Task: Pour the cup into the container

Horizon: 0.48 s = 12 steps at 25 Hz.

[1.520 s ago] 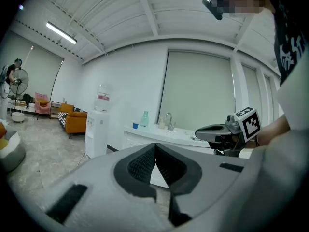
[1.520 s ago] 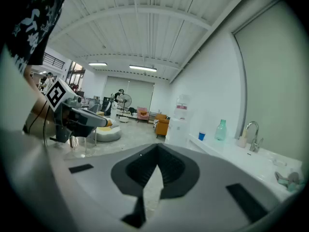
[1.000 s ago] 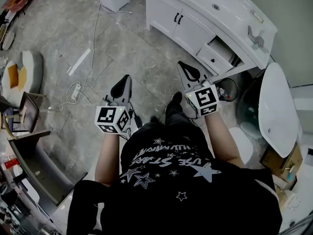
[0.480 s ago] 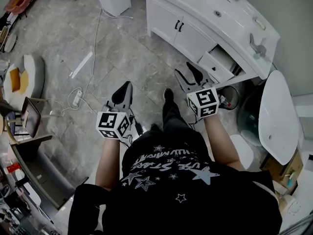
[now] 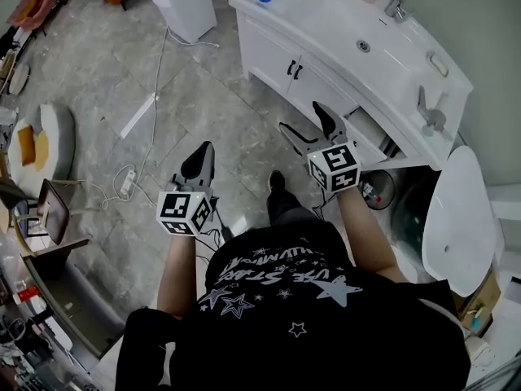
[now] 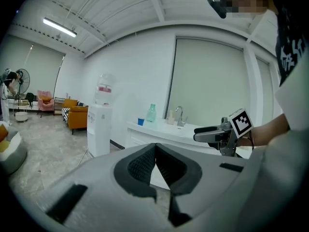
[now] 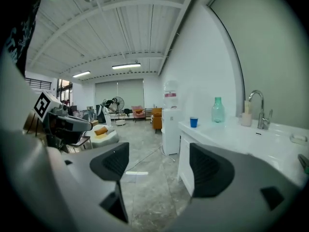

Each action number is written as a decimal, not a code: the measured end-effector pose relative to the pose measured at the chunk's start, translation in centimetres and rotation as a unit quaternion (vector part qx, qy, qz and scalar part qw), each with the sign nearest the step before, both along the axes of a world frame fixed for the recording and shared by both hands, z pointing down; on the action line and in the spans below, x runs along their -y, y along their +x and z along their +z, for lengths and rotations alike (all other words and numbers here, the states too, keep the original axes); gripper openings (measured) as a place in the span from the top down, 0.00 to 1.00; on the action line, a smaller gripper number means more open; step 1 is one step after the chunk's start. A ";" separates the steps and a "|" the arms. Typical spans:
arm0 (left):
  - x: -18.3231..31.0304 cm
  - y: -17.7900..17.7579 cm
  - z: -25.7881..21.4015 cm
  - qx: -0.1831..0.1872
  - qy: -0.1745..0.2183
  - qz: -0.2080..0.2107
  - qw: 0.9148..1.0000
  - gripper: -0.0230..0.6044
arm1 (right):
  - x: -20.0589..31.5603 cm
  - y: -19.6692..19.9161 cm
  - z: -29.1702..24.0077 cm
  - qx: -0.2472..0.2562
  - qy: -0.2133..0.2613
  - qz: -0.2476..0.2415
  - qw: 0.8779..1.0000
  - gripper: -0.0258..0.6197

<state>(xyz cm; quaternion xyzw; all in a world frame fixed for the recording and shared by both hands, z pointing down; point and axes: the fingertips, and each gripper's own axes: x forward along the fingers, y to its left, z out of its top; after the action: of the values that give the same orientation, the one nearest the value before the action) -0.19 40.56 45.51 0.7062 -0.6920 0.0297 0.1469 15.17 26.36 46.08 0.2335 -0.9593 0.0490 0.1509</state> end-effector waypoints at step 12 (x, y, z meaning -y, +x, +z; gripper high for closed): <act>10.5 -0.6 -1.5 0.003 0.009 -0.026 1.000 0.95 | 11.3 -0.7 -1.7 0.022 -0.001 -0.010 1.000 0.30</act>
<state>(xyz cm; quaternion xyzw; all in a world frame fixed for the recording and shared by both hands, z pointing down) -0.84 30.06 43.97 0.6891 -0.7109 0.0219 0.1388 14.46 15.07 44.36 0.2225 -0.9647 0.0535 0.1301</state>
